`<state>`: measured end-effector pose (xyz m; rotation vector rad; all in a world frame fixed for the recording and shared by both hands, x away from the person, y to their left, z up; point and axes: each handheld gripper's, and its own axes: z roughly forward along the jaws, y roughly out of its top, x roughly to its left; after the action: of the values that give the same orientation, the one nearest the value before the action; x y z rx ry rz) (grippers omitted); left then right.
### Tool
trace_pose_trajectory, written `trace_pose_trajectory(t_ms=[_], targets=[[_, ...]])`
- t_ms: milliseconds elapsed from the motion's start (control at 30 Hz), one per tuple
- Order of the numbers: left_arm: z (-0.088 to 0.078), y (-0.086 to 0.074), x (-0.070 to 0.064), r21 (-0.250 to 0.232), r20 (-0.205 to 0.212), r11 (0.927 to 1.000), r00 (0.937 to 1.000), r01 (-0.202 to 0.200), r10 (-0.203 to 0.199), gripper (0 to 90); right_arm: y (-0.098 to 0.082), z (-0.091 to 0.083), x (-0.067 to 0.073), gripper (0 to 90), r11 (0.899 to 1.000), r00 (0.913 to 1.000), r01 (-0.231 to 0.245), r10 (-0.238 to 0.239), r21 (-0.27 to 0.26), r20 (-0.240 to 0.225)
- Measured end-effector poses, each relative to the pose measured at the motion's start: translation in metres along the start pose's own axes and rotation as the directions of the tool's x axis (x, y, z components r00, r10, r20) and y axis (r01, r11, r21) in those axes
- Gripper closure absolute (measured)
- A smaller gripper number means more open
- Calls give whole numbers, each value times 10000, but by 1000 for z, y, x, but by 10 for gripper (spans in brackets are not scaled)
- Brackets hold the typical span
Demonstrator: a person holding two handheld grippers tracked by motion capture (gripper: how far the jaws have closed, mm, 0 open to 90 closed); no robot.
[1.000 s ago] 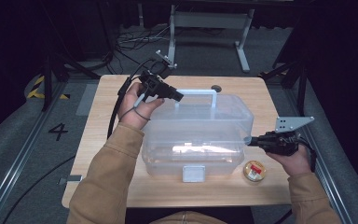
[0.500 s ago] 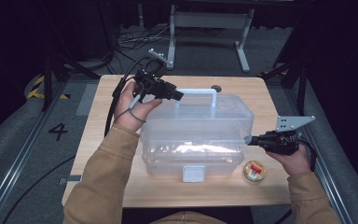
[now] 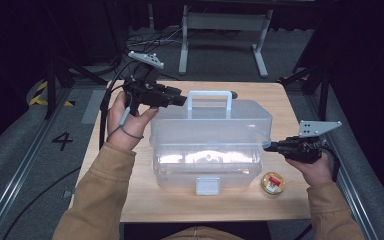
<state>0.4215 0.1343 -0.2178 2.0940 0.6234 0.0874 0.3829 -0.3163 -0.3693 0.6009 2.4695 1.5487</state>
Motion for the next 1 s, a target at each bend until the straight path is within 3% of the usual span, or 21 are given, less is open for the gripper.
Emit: trace_pose_trajectory(t_ms=[267, 667, 1000], targets=[[-20, -20, -11, -433, 10, 9991, 10000, 12, -12, 634, 9, -1, 2, 900, 9978, 9970, -561, 579, -354, 518], [-28, -45, -21, -728, -242, 9972, 9996, -183, 166, 671, 18, -2, 1, 900, 9917, 9881, -1087, 1153, -684, 1019], [-31, -67, -30, -1151, -49, 9924, 9991, -430, 427, 673, 28, -2, -2, 900, 9884, 9814, -1264, 1370, -845, 1345]])
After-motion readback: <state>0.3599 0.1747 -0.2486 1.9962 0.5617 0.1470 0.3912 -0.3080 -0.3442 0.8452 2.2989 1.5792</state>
